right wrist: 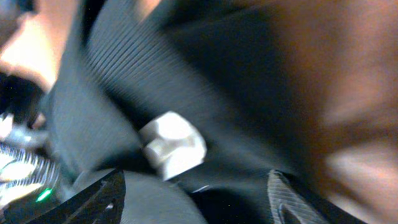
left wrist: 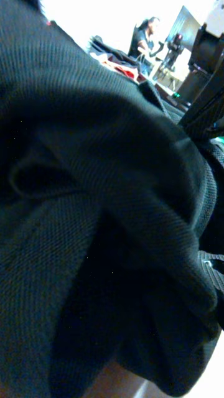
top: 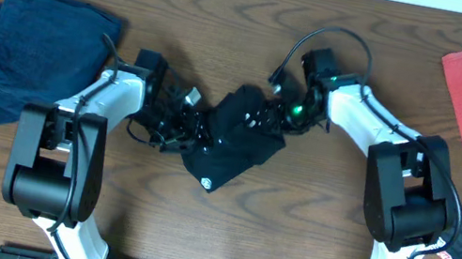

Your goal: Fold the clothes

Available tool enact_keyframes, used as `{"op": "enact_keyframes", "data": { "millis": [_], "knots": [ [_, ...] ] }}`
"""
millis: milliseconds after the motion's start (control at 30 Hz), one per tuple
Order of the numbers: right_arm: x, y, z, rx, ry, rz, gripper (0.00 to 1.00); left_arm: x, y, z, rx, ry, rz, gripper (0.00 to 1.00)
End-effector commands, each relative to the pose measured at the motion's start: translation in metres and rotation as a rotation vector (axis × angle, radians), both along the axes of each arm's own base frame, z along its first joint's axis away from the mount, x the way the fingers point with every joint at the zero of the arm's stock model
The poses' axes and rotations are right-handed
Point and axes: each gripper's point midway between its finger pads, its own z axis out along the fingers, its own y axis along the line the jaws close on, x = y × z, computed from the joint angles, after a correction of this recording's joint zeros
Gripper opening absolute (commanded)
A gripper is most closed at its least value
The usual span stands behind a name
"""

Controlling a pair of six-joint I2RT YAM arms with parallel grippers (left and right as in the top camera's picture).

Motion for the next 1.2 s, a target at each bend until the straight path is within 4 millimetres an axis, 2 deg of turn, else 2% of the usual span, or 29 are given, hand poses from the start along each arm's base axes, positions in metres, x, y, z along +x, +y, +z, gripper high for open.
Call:
{"op": "enact_keyframes", "data": {
  "millis": [0,67,167,333,400,533,700,833,1033,1167],
  "knots": [
    [0.046,-0.056,-0.030,-0.264,-0.090,-0.122,0.73,-0.026,-0.003,-0.015,0.093,0.088,-0.026,0.57],
    [0.058,-0.055,-0.013,-0.256,-0.113,-0.129,0.74,-0.023,-0.010,-0.011,0.088,0.045,-0.045,0.57],
    [0.066,-0.052,0.016,-0.252,-0.135,-0.116,0.73,-0.005,-0.009,0.000,0.105,-0.036,-0.006,0.57],
    [0.055,-0.054,0.064,-0.251,-0.131,-0.103,0.71,0.026,0.009,0.032,0.140,-0.205,0.073,0.59],
    [0.040,-0.049,0.082,-0.211,-0.123,-0.061,0.71,0.030,0.012,0.044,0.134,-0.247,0.088,0.66],
    [-0.002,-0.022,0.116,-0.056,-0.090,0.099,0.71,0.032,0.013,0.061,0.125,-0.299,0.095,0.70],
    [-0.046,0.019,0.149,0.227,-0.007,0.244,0.72,0.051,0.012,0.066,0.121,-0.387,0.104,0.74],
    [-0.073,0.037,0.147,0.313,0.069,0.292,0.72,0.060,0.012,0.056,0.123,-0.395,0.106,0.74],
    [-0.110,0.053,0.128,0.346,0.144,0.370,0.72,0.054,0.011,0.024,0.136,-0.297,0.095,0.74],
    [-0.129,0.056,0.108,0.336,0.184,0.395,0.73,0.050,0.012,0.004,0.147,-0.237,0.089,0.73]
  ]
}}
